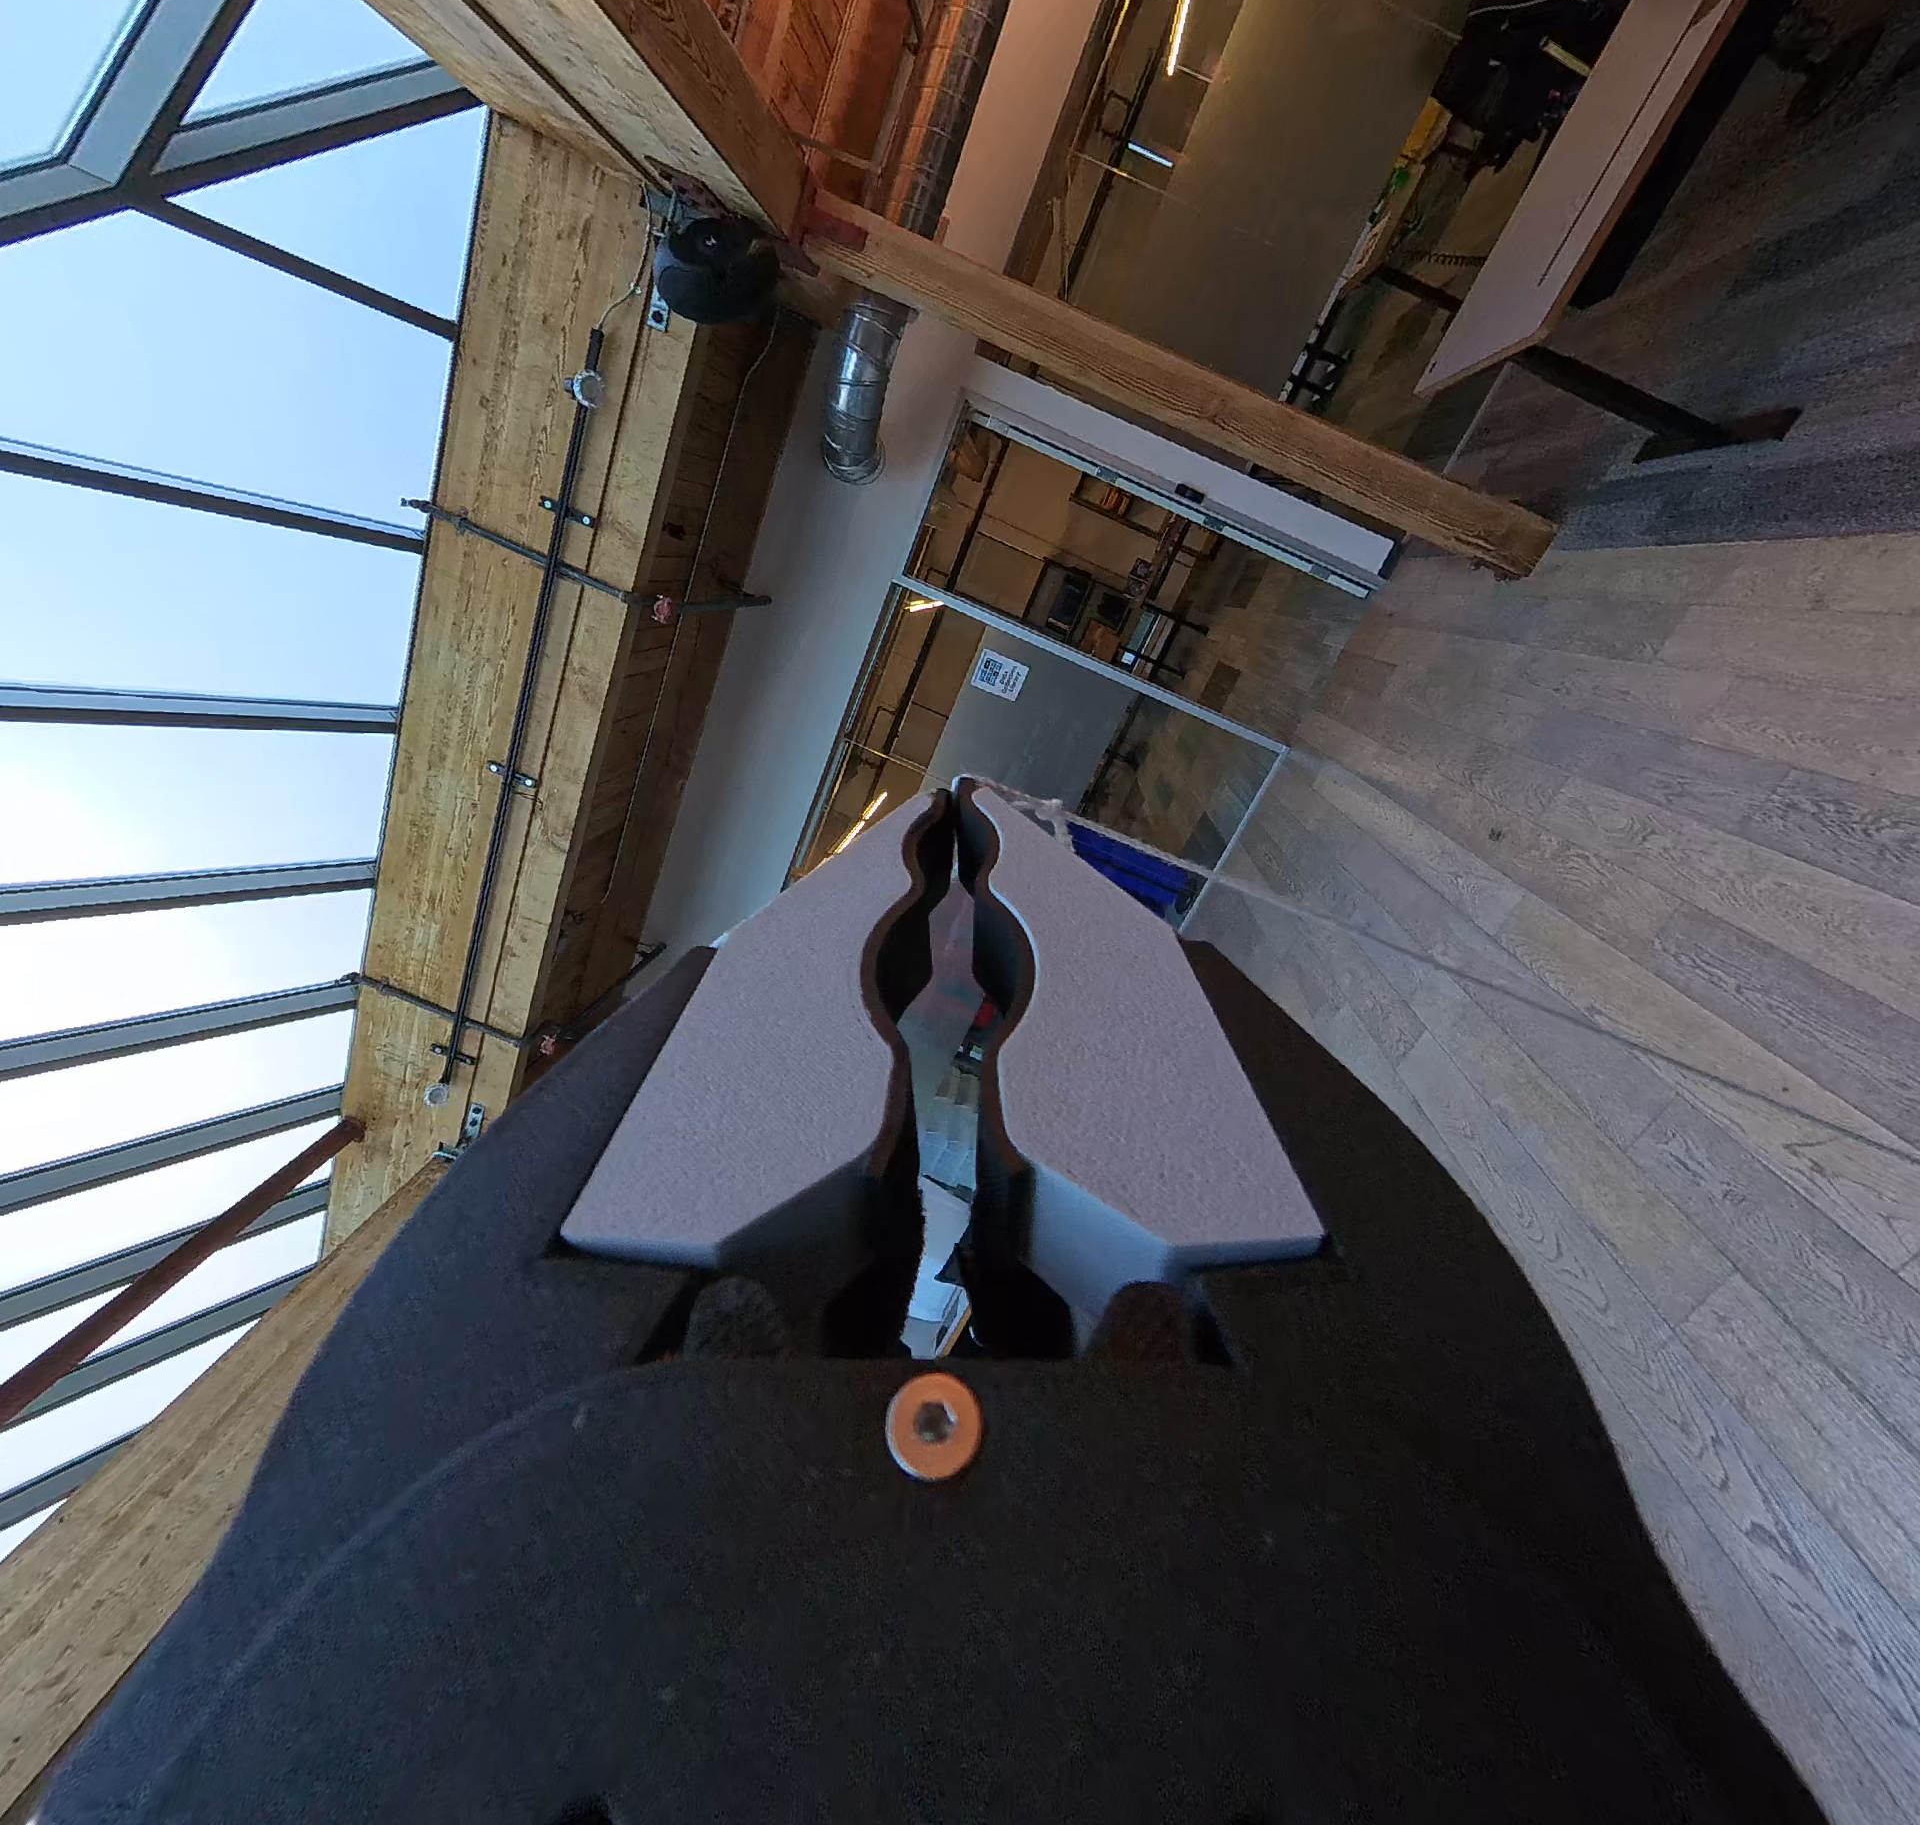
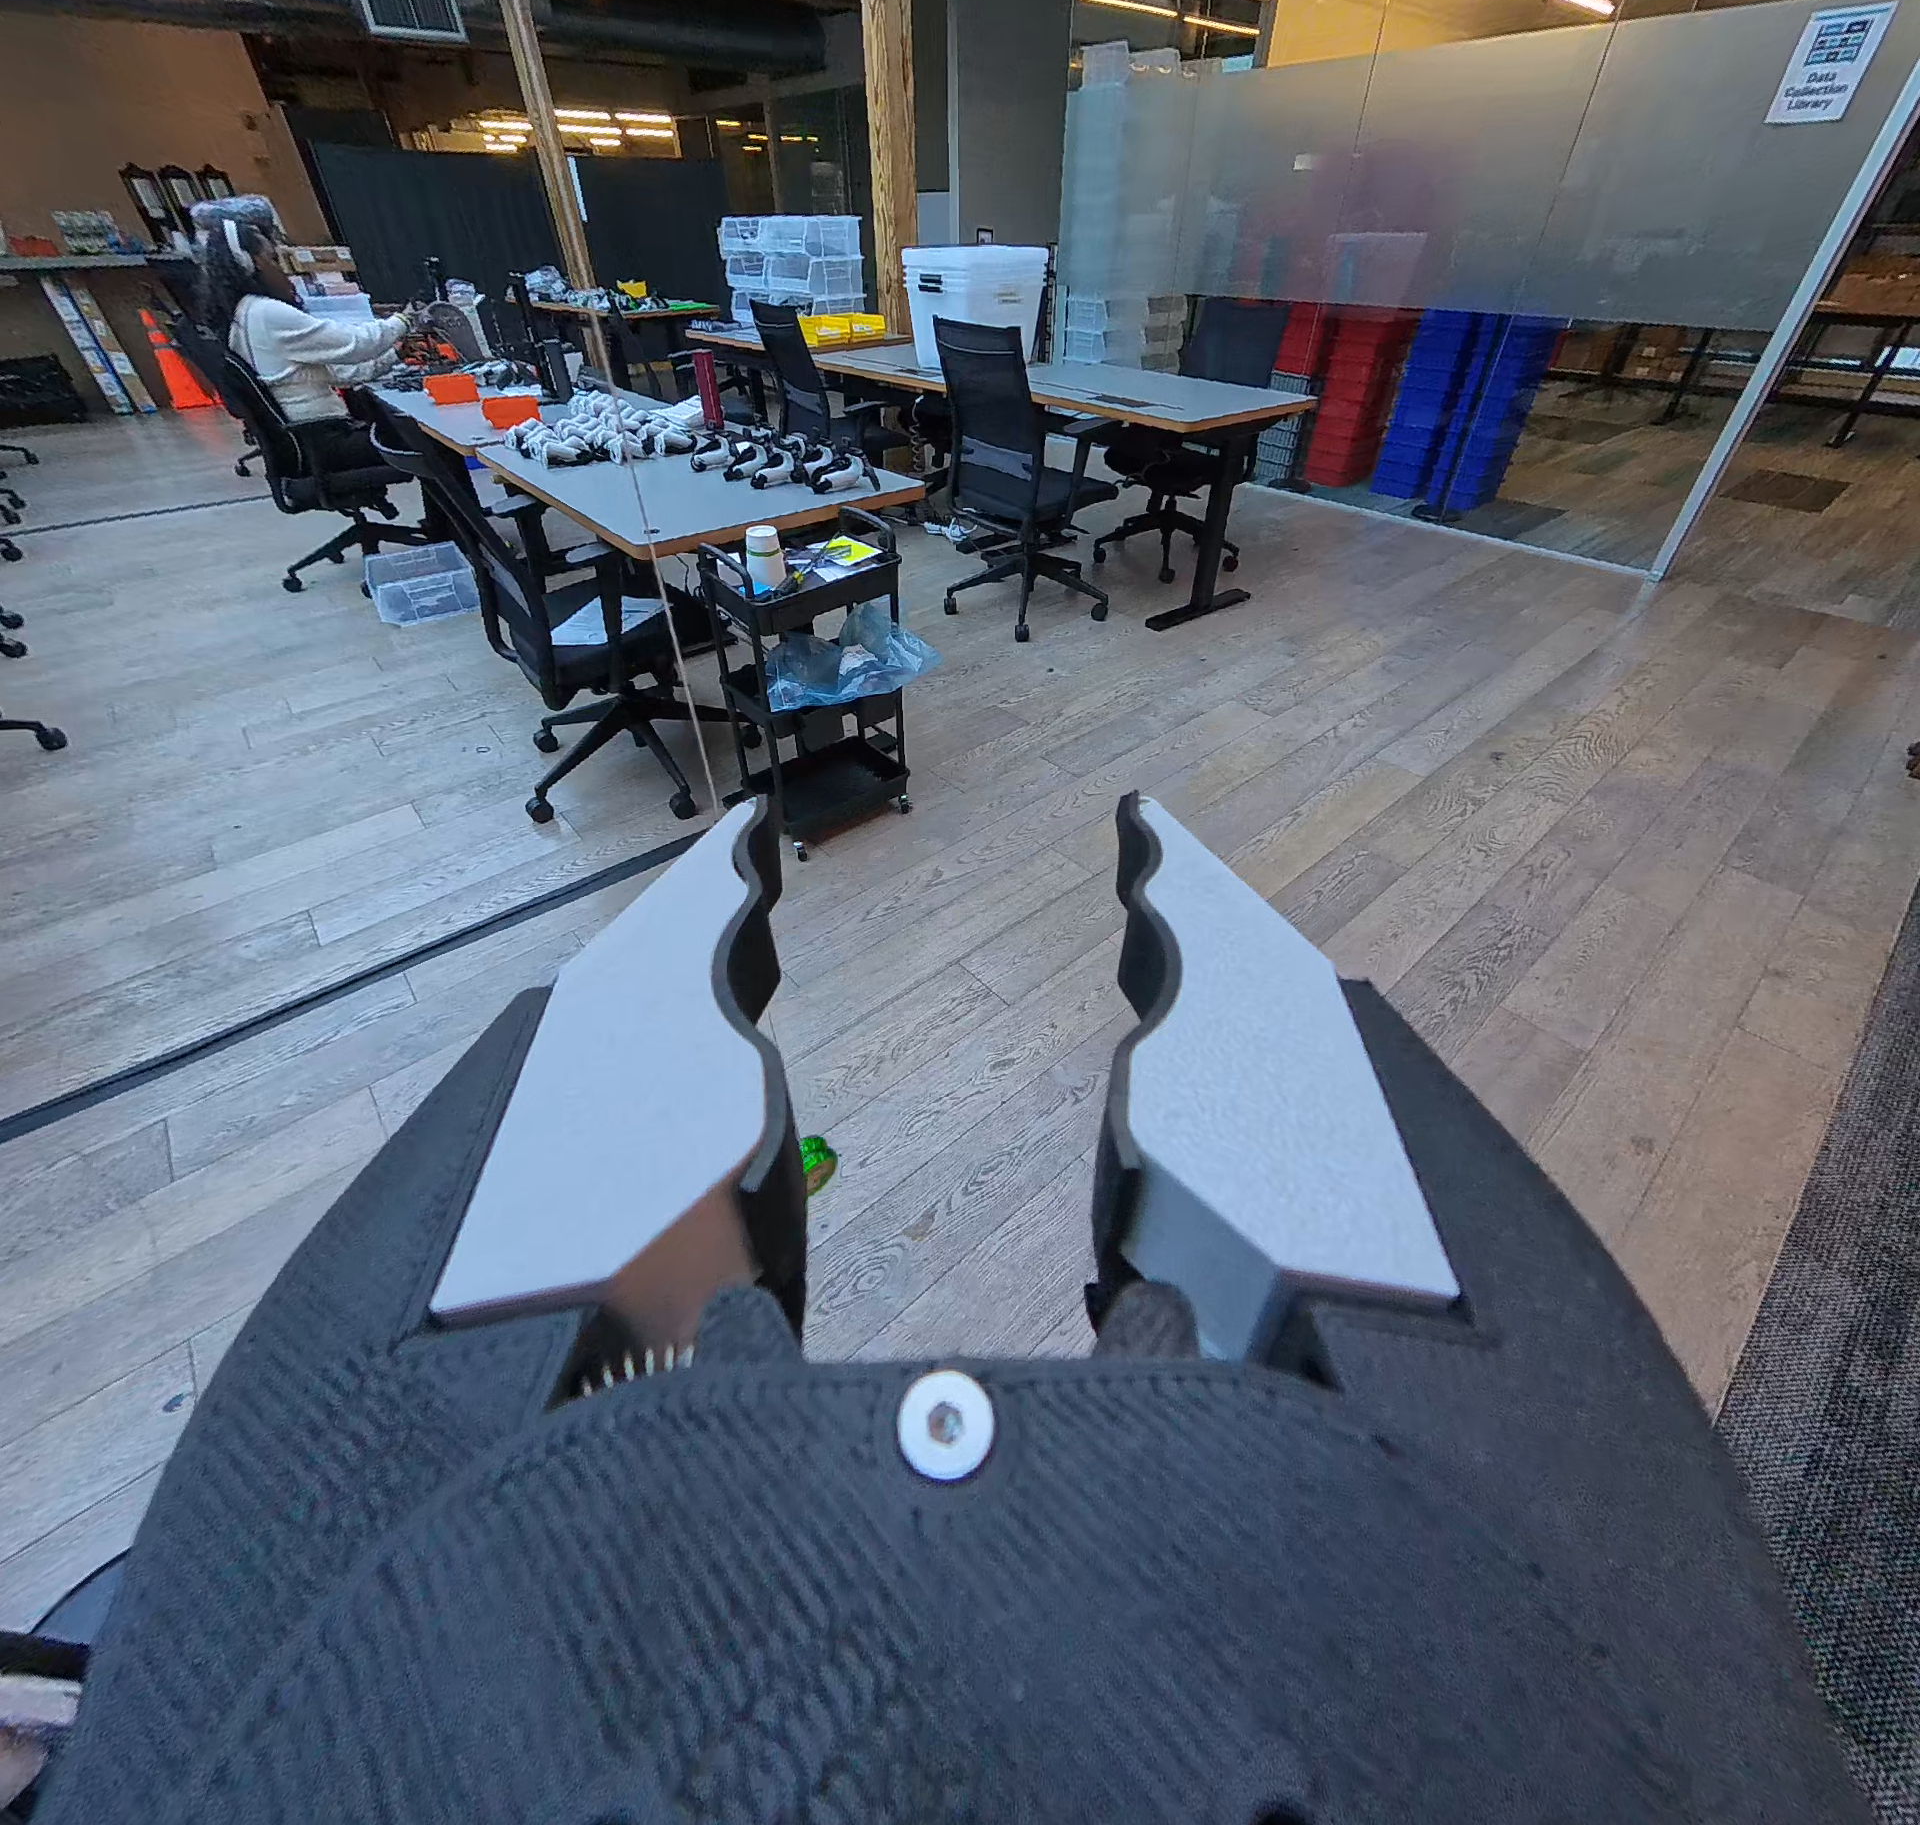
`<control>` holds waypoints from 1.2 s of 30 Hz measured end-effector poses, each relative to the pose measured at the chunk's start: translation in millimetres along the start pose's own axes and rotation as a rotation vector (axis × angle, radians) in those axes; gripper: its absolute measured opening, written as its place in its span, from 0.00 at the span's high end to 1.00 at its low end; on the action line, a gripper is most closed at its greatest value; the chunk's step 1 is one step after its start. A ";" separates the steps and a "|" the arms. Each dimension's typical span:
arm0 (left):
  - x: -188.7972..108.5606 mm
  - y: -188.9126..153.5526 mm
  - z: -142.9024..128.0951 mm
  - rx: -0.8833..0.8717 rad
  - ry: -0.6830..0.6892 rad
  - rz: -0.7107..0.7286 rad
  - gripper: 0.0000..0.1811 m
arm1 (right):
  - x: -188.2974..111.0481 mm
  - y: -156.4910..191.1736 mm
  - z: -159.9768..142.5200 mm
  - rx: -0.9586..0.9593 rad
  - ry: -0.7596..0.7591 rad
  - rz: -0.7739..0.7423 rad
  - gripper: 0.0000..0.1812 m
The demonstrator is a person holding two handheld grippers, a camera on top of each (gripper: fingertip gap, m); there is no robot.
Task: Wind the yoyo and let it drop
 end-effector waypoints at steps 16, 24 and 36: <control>13.7 68.7 126.4 0.092 -0.074 0.028 1.00 | 142.9 80.6 -144.4 0.090 0.282 0.376 0.56; -18.3 158.0 176.3 0.078 -0.027 0.138 1.00 | 210.2 105.6 -252.0 0.076 0.545 0.342 0.48; -56.4 194.5 174.5 0.073 0.056 0.221 1.00 | 180.5 112.4 -286.1 -0.015 0.597 0.421 0.66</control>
Point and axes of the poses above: each gripper's, where its closed fingertips meet, x out along the fingers, z out of its top, y = z × x across the jaws, the point moved 7 cm from there along -x, back along the fingers
